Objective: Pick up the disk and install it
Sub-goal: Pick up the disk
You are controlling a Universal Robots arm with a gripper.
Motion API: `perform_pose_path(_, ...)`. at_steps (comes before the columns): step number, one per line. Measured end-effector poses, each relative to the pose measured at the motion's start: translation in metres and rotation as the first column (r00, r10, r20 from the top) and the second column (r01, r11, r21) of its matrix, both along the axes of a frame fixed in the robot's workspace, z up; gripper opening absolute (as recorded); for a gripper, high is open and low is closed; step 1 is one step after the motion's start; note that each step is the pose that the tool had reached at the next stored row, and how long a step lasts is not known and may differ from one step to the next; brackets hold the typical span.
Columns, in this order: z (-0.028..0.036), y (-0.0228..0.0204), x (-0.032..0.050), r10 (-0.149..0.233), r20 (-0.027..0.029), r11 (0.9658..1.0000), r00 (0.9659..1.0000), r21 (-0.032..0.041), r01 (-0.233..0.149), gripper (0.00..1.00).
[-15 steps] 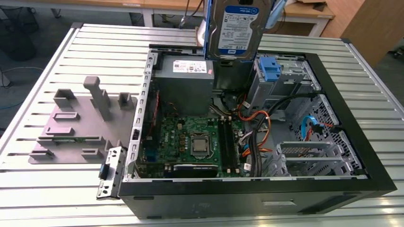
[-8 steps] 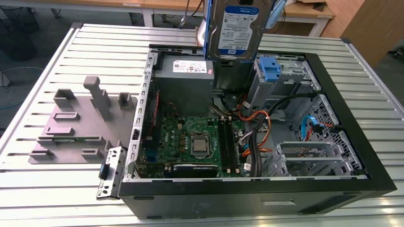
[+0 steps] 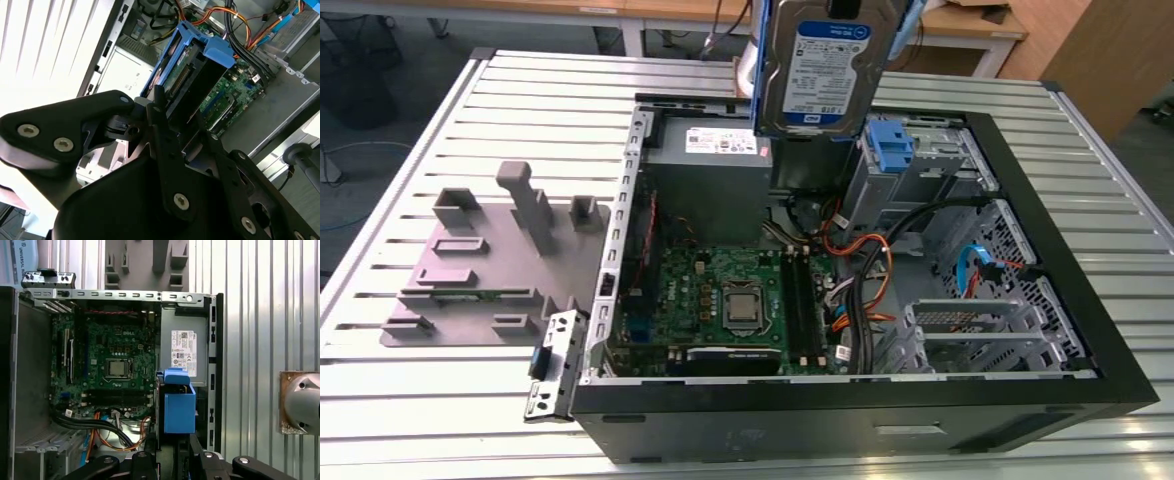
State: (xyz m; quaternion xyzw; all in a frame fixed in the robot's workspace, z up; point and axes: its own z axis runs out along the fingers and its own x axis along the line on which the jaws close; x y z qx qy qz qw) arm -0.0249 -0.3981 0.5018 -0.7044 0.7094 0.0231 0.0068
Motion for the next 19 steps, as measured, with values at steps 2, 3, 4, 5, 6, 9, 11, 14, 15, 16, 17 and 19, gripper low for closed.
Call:
perform_pose_path(2,-0.0002,-0.0041,0.0000,-0.001,0.0001,1.0000,1.0000,0.0001,0.001,0.35)
perform_pose_path(3,-0.0003,-0.0061,0.0000,-0.002,0.0000,1.0000,1.0000,0.0001,0.002,0.35)
perform_pose_path(4,-0.0004,-0.0080,0.0000,-0.002,0.0000,1.0000,1.0000,0.0001,0.002,0.35)
perform_pose_path(5,-0.0005,-0.0099,0.0000,-0.003,0.0000,1.0000,1.0000,0.0000,0.003,0.35)
perform_pose_path(6,-0.0006,-0.0118,0.0001,-0.004,0.0000,1.0000,1.0000,0.0000,0.004,0.35)
perform_pose_path(9,-0.0010,-0.0180,0.0000,-0.006,0.0000,1.0000,1.0000,0.0000,0.006,0.35)
perform_pose_path(11,-0.0012,-0.0220,0.0001,-0.007,0.0000,1.0000,1.0000,0.0000,0.007,0.35)
perform_pose_path(14,-0.0017,-0.0283,0.0001,-0.009,0.0001,1.0000,1.0000,0.0002,0.009,0.35)
perform_pose_path(15,-0.0018,-0.0303,0.0001,-0.010,0.0001,0.9999,0.9999,0.0002,0.010,0.35)
perform_pose_path(16,-0.0019,-0.0323,0.0001,-0.011,0.0000,0.9999,0.9999,0.0001,0.011,0.35)
perform_pose_path(17,-0.0020,-0.0343,0.0001,-0.012,0.0000,0.9999,0.9999,0.0000,0.012,0.35)
perform_pose_path(19,-0.0023,-0.0383,0.0001,-0.013,0.0000,0.9999,0.9999,0.0001,0.013,0.35)
